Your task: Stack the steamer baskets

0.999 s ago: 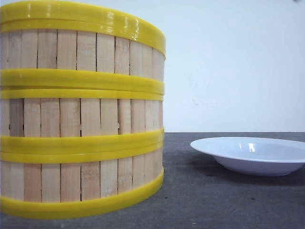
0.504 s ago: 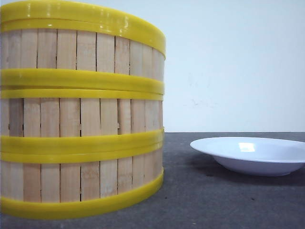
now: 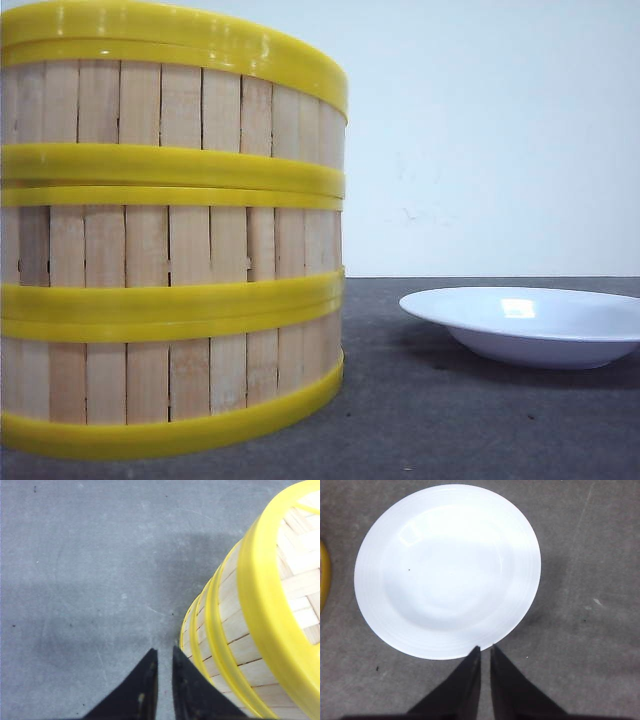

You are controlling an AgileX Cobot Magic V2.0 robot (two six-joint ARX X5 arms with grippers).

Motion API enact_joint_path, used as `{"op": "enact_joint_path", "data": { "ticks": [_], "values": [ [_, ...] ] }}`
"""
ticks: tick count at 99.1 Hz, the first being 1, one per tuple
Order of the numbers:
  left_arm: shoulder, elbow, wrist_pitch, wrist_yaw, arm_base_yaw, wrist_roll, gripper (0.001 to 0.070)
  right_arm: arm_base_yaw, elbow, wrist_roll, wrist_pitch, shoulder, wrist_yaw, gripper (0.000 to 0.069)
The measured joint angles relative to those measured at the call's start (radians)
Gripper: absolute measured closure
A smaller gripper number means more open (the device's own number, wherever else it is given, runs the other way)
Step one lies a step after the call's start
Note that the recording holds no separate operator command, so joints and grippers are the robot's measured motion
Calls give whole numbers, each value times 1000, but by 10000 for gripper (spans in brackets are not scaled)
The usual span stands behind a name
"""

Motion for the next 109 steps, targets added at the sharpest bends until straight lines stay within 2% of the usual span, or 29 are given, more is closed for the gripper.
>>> {"op": "enact_joint_path", "data": {
  "ticks": [13,73,82,94,109],
  "values": [
    [0,0,0,0,0,0,695,0,0,0,-19,0,0,675],
    [-3,-2,12,-3,0,11,695,0,0,1,75,0,-1,675],
    [-43,-49,88,-6,0,46,695,0,0,3,90,0,0,675],
    [-150,-202,255,-11,0,51,695,0,0,3,121,0,-1,675],
    [-316,-446,468,-85,0,45,695,0,0,3,145,0,0,675]
  ]
}}
